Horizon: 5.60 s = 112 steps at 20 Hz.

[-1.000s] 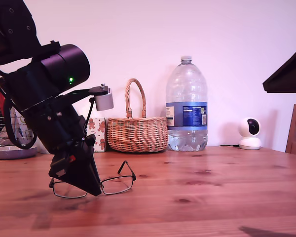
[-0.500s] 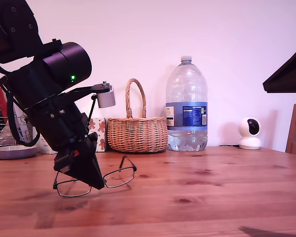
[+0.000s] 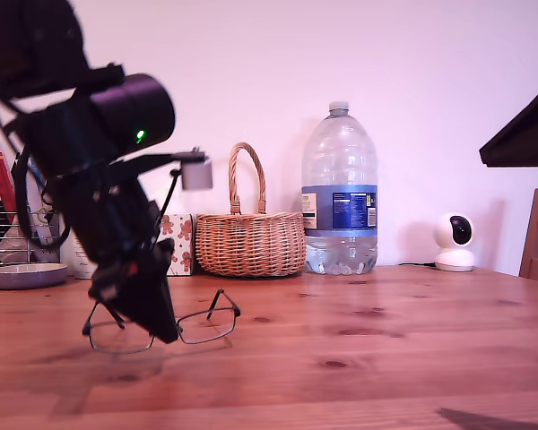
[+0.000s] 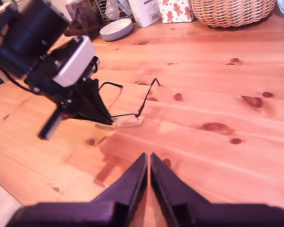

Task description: Pick up the glasses and close them, then place them back on the table

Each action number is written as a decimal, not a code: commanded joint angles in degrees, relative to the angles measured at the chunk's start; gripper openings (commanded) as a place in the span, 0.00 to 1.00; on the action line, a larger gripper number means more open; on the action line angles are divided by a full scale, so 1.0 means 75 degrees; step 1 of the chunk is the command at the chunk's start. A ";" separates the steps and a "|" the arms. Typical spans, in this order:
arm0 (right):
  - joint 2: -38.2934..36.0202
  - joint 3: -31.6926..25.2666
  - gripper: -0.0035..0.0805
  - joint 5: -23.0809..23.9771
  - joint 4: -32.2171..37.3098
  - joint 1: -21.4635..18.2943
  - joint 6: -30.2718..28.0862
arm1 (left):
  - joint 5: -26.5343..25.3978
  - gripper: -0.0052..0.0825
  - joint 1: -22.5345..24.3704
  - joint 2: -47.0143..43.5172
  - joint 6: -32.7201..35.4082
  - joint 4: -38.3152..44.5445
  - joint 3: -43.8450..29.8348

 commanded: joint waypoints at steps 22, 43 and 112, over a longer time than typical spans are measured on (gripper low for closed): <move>0.0592 -0.0015 0.50 0.0152 0.1903 0.0568 -0.1614 | 1.0264 0.03 0.1352 -0.0487 -0.2562 -0.3587 0.1958; 0.5974 0.2267 0.65 0.0399 0.3427 0.0921 -0.3523 | 1.1675 0.03 0.0787 0.1046 -0.2830 -0.3518 0.1958; 0.7764 0.3308 0.62 0.3864 0.1784 0.2911 -0.3206 | 1.1677 0.03 0.0813 0.1043 -0.5636 -0.2897 0.2084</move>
